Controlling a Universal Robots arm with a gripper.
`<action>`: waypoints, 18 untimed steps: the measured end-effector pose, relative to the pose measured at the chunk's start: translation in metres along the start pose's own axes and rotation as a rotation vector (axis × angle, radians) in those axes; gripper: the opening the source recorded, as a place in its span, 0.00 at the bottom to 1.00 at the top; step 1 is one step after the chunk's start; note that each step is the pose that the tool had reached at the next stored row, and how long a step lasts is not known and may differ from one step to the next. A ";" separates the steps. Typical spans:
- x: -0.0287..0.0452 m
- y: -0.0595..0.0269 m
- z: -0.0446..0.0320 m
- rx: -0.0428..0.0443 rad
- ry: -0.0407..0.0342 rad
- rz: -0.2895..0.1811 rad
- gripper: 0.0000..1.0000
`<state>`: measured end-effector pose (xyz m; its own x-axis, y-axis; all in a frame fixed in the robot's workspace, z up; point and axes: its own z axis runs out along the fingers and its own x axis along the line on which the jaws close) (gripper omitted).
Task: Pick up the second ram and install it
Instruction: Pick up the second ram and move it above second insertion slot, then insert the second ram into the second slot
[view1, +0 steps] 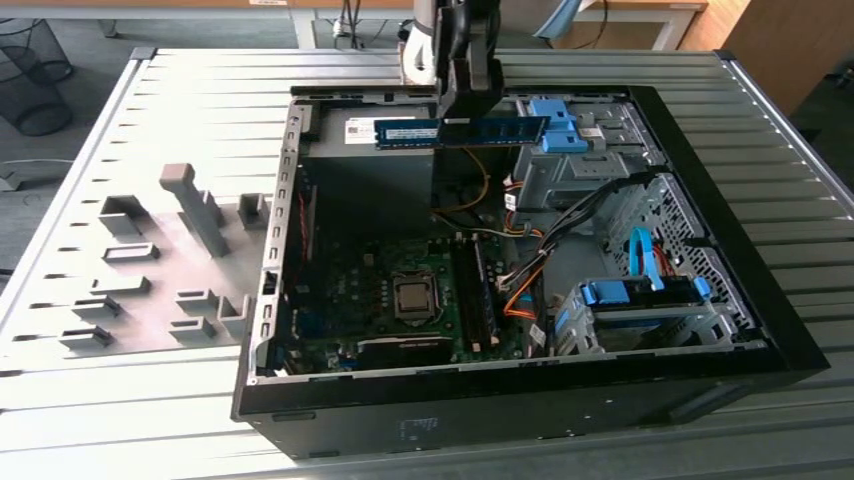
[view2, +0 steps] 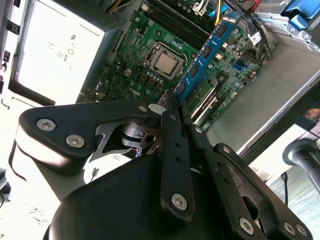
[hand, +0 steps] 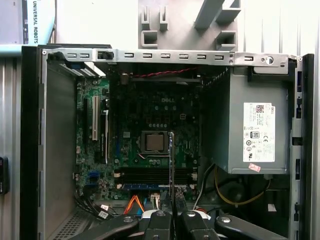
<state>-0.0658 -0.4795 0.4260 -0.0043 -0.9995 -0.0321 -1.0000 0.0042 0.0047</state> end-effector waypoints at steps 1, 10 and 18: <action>0.0000 -0.0004 0.0000 0.0000 0.0000 0.000 0.14; 0.0000 -0.0010 0.0000 0.0000 -0.0001 0.000 0.14; 0.0000 -0.0010 0.0007 0.0016 0.0005 0.050 0.14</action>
<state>-0.0648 -0.4794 0.4253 -0.0546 -0.9980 -0.0313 -0.9985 0.0544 0.0047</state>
